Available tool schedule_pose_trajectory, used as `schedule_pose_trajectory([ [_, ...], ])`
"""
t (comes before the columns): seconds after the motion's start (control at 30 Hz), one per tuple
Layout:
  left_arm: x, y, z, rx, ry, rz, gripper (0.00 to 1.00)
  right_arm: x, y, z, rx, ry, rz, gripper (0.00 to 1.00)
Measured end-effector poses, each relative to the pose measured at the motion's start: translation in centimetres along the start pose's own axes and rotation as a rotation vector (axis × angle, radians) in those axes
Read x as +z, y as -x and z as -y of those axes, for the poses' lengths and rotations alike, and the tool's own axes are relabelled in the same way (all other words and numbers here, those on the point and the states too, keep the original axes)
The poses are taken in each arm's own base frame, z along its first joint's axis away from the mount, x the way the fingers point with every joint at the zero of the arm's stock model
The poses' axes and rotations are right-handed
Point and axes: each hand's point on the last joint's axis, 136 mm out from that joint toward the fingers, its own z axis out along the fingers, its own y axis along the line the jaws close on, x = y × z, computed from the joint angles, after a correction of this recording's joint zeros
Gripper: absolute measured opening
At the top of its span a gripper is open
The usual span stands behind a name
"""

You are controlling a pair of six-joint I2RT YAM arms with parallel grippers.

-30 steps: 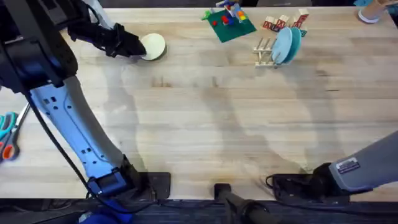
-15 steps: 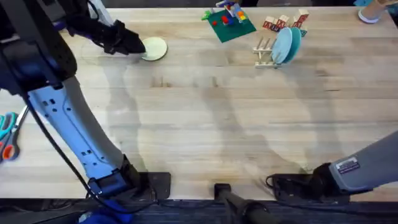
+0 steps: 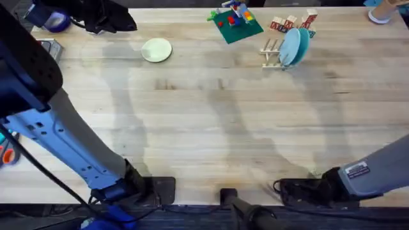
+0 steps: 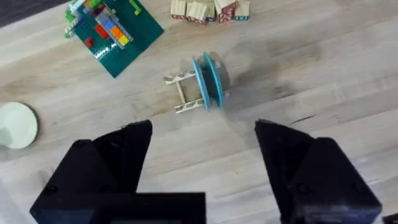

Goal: Pick up the plates from the table one by one and place each into a slot on the dish rack.

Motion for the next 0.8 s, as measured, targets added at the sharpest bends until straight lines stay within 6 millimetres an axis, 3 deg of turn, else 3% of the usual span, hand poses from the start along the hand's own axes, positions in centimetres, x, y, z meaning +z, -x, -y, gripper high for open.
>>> schedule_pose_trajectory([
  [0.53,-2.3,0.9,-0.9,0.120,-0.101,0.089,0.038,0.0,-0.4,0.2,-0.003,-0.008,-0.017,0.996],
  [0.8,-0.2,0.1,-2.6,0.050,-0.188,0.069,0.039,0.0,-0.4,0.2,-0.003,-0.008,-0.017,0.996],
])
